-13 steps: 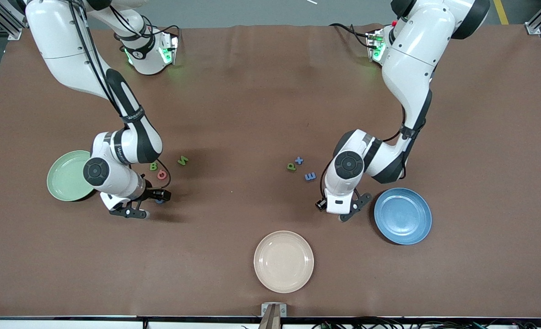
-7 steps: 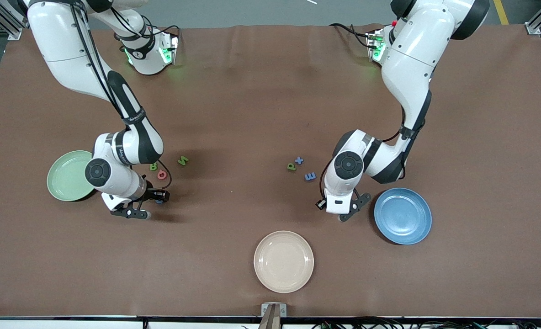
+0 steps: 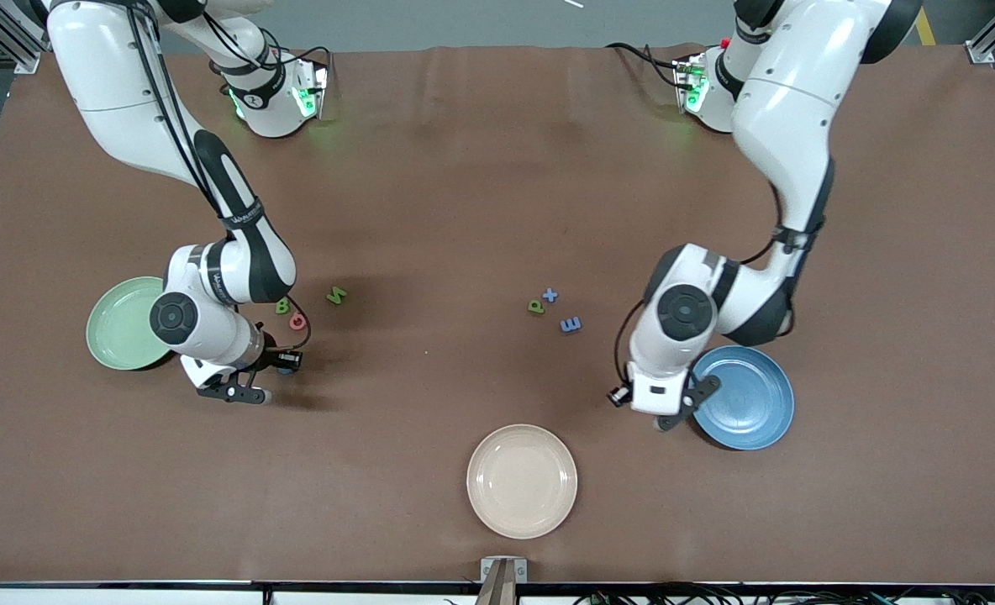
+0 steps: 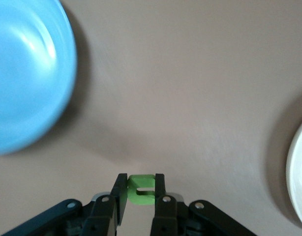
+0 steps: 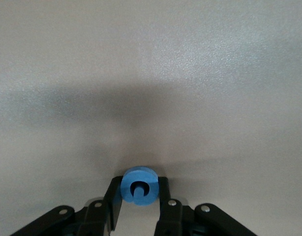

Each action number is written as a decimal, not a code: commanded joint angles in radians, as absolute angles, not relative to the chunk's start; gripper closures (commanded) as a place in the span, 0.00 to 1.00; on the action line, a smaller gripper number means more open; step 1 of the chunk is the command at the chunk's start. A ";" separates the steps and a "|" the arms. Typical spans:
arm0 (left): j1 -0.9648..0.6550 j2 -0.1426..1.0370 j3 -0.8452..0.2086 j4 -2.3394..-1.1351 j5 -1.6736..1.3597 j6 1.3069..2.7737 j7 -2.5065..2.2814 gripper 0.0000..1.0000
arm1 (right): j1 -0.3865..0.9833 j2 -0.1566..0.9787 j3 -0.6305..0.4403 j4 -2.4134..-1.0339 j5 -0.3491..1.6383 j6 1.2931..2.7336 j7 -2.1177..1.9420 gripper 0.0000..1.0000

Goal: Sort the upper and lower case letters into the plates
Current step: 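Carry the c to the blue plate while the right gripper carries C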

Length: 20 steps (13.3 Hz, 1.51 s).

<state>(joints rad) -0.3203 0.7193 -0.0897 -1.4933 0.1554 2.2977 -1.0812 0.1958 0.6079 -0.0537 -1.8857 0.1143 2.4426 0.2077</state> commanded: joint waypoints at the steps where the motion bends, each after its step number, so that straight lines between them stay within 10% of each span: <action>1: -0.252 0.655 -0.095 -1.509 0.161 2.232 -0.906 1.00 | 0.146 0.546 -0.054 -1.882 0.132 2.338 0.148 0.83; 11: -0.072 0.670 -0.097 -1.540 0.160 2.163 -0.525 0.98 | -0.299 0.393 -0.052 -2.082 0.132 2.299 -0.531 0.81; 12: -0.068 0.682 -0.097 -1.540 0.160 2.163 -0.529 0.89 | -0.311 0.406 -0.052 -2.083 0.132 2.322 -0.546 0.81; 14: -0.074 0.698 -0.097 -1.536 0.152 2.177 -0.551 0.09 | -0.324 0.437 -0.054 -2.085 0.132 2.355 -0.572 0.81; 19: -0.161 0.655 -0.141 -1.540 0.144 2.125 -0.752 0.00 | -0.334 0.453 -0.054 -2.117 0.132 2.402 -0.572 0.71; 20: -0.211 0.661 -0.162 -1.540 0.146 2.125 -0.841 0.00 | -0.333 0.451 -0.054 -2.117 0.132 2.398 -0.568 0.34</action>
<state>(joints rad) -0.1228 0.6786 -0.1458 -1.5285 0.1515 2.1510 -0.7040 -0.3088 0.4684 -0.0725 -2.0944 0.1149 2.3881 -0.5474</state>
